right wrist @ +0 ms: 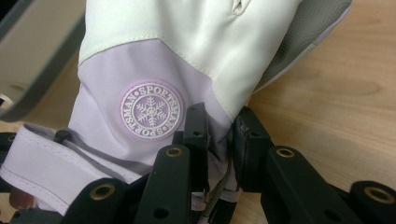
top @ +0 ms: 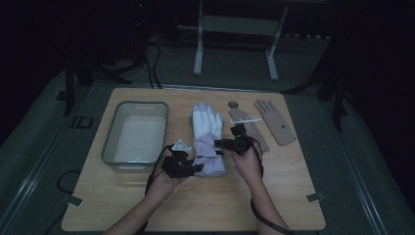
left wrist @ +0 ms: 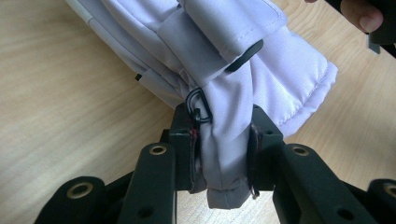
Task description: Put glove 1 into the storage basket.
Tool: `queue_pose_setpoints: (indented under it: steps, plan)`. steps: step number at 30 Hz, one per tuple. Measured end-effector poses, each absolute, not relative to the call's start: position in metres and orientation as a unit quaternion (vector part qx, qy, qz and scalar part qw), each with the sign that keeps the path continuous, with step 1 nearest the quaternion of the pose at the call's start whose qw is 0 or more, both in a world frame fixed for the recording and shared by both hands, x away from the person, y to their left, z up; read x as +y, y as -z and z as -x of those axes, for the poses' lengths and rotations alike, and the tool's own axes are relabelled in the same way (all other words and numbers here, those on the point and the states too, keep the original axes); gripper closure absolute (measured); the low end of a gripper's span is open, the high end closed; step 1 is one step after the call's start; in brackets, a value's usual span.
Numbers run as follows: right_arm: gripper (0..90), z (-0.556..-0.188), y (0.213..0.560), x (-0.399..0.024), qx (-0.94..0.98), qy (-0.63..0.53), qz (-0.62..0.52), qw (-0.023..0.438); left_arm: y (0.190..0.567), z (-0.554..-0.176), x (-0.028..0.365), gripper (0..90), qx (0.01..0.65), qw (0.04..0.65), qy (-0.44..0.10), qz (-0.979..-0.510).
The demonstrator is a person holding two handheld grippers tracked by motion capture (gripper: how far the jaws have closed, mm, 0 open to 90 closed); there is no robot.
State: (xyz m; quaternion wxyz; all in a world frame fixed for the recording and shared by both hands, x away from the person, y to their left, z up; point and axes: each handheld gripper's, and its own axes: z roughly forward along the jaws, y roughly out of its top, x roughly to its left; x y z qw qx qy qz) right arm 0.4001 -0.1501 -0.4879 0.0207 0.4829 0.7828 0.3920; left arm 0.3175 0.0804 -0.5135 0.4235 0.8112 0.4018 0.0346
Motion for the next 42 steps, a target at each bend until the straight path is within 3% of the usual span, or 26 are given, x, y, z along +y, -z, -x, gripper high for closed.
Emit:
queue_pose_setpoints:
  steps: [24, 42]
  plan:
    - [77.3, -0.410, 0.416, -0.105, 0.788, -0.431, -0.436, 0.051, 0.445, -0.327, 0.131, 69.2, 0.394, 0.433, -0.071, -0.807]
    - [77.4, -0.420, 0.401, -0.020, 0.812, -0.431, -0.391, 0.048, 0.428, -0.320, 0.208, 69.2, 0.419, 0.416, -0.098, -0.801]
